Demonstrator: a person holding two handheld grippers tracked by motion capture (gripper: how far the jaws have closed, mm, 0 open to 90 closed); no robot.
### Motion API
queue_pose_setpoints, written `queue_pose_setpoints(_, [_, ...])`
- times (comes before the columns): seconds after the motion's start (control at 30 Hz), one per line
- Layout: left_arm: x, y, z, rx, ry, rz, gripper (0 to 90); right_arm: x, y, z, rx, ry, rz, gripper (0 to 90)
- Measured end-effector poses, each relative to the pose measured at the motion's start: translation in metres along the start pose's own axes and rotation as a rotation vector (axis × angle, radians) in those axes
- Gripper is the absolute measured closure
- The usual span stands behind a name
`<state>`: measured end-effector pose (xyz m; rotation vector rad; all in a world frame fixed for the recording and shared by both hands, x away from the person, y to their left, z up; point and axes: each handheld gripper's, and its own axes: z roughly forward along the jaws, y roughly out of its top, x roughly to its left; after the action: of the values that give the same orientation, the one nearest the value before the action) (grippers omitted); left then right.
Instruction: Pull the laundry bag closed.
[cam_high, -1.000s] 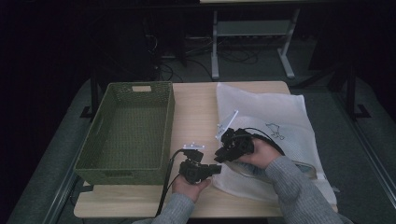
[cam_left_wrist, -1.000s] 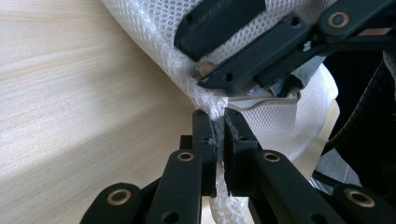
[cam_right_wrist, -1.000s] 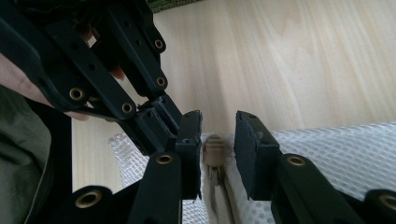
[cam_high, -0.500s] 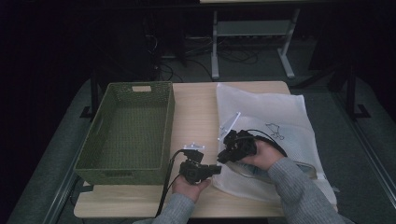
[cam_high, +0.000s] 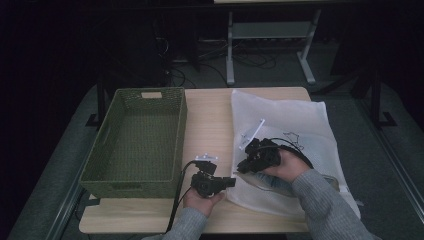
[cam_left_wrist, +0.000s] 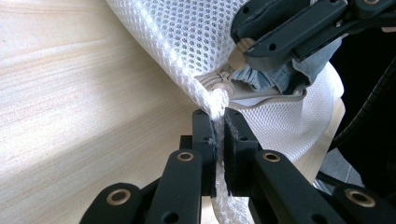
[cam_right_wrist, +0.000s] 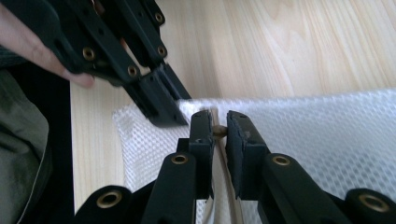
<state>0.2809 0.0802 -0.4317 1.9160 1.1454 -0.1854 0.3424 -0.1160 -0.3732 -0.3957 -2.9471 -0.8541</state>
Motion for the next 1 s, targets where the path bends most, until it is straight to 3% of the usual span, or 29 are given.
queue_pose_setpoints(0.33, [-0.001,0.000,0.001,0.004,-0.001,-0.002,84.7,0.000,-0.009,0.004,-0.011,-0.001,0.026,79.0])
queue_pose_setpoints(0.7, [0.000,0.000,0.001,0.006,-0.006,-0.002,84.0,0.004,-0.009,0.007,-0.006,-0.012,-0.002,80.9])
queue_pose_setpoints(0.87, [0.002,0.003,0.003,0.007,-0.025,-0.038,72.4,0.007,-0.009,0.002,-0.027,-0.007,-0.012,81.1])
queue_pose_setpoints(1.0, [0.002,0.007,0.003,0.006,-0.035,-0.055,74.4,0.011,-0.008,-0.001,-0.021,-0.016,-0.028,81.1])
